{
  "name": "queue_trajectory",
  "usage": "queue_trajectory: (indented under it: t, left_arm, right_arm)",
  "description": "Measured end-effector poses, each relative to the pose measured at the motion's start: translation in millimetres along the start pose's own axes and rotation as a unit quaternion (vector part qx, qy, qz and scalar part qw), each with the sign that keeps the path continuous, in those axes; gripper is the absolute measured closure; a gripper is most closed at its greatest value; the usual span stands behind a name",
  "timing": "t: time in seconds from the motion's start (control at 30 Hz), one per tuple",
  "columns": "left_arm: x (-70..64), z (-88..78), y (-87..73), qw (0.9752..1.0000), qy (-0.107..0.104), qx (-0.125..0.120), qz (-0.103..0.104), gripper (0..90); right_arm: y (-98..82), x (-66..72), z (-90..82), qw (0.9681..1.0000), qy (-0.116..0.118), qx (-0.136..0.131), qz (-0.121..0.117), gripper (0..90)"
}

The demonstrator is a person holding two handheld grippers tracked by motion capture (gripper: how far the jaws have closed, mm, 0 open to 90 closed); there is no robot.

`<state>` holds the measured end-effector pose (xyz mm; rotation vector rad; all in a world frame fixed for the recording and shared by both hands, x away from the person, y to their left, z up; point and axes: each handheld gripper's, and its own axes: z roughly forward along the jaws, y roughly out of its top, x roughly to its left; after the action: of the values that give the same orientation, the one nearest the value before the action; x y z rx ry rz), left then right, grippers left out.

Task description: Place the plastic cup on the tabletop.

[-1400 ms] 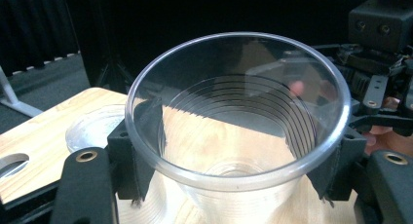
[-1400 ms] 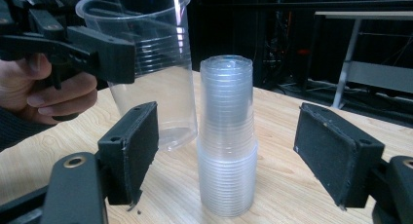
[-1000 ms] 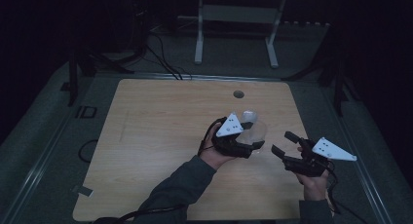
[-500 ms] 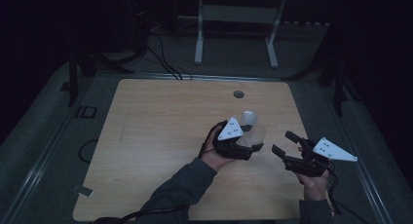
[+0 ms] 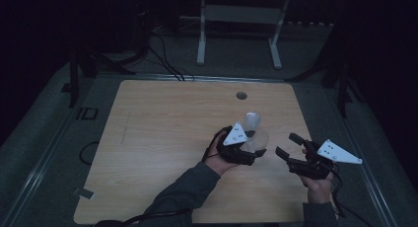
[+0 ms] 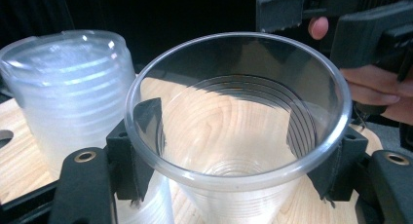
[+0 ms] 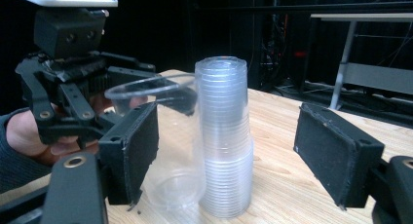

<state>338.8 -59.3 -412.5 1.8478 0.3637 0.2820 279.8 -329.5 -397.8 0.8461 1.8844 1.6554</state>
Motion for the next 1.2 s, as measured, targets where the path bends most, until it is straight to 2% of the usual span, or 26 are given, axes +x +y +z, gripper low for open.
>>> queue_trajectory:
  t: [0.37,1.2]
  left_arm:
    - [-7.4,11.2,-12.7,0.9999,0.004,0.009,0.006,30.1]
    - [-7.8,24.6,-34.1,0.9997,0.006,0.025,-0.003,29.9]
  right_arm:
    - [-0.8,0.3,0.3,1.0,0.002,0.0,0.0,23.8]
    - [-2.7,0.7,1.9,1.0,0.005,0.004,0.0,23.9]
